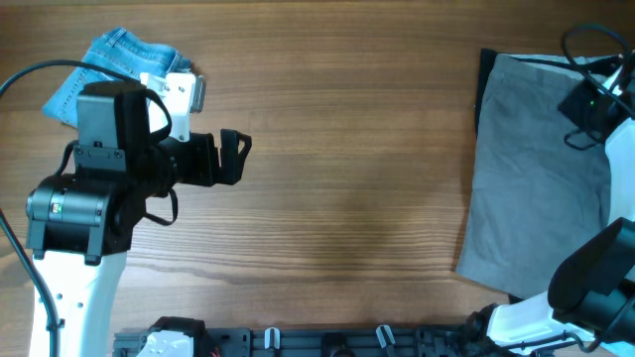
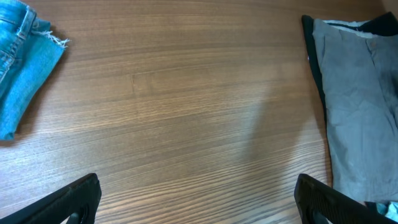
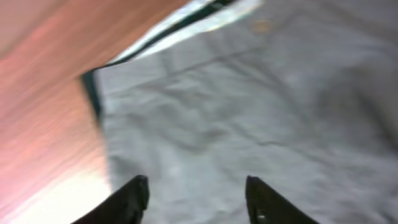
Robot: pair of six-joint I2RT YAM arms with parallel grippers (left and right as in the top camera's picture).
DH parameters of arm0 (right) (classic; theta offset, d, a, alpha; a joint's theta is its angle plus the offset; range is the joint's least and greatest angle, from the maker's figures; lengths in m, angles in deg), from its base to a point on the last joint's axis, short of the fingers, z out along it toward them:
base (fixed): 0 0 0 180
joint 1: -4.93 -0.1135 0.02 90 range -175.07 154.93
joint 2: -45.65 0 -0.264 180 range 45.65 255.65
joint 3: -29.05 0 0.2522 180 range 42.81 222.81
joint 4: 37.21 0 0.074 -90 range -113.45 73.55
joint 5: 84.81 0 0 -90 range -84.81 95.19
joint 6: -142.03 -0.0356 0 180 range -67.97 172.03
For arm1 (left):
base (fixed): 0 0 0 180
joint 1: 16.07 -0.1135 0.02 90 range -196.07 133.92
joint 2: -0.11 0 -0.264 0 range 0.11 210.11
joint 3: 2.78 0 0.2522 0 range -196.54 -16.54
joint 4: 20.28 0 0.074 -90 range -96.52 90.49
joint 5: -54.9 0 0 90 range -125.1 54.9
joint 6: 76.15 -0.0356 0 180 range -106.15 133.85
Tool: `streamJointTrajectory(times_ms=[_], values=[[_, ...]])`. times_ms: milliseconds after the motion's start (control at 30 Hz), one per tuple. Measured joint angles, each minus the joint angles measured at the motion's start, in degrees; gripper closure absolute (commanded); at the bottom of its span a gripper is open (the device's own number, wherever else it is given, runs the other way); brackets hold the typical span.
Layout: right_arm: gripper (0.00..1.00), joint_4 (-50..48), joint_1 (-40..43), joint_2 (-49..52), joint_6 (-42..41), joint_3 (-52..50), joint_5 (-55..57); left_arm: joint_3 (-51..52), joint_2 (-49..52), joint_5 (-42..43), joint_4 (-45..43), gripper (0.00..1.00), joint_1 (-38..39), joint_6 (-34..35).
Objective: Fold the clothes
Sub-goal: 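Grasp the grey shorts' waistband edge with the right gripper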
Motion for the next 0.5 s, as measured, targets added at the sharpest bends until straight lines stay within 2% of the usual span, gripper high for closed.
streamJointTrajectory(times_ms=[300,433,500], values=[[0.23,-4.0,-8.4,10.1,0.6,0.1,-1.6,0.0,0.0,-0.1,0.0,0.00,0.0,0.0],[0.23,-4.8,-13.2,15.0,0.6,0.1,2.9,0.0,0.0,-0.3,-0.1,0.00,0.0,0.0],[0.26,-5.1,-15.4,16.9,0.6,0.1,6.3,0.0,0.0,-0.3,-0.1,0.00,0.0,0.0]])
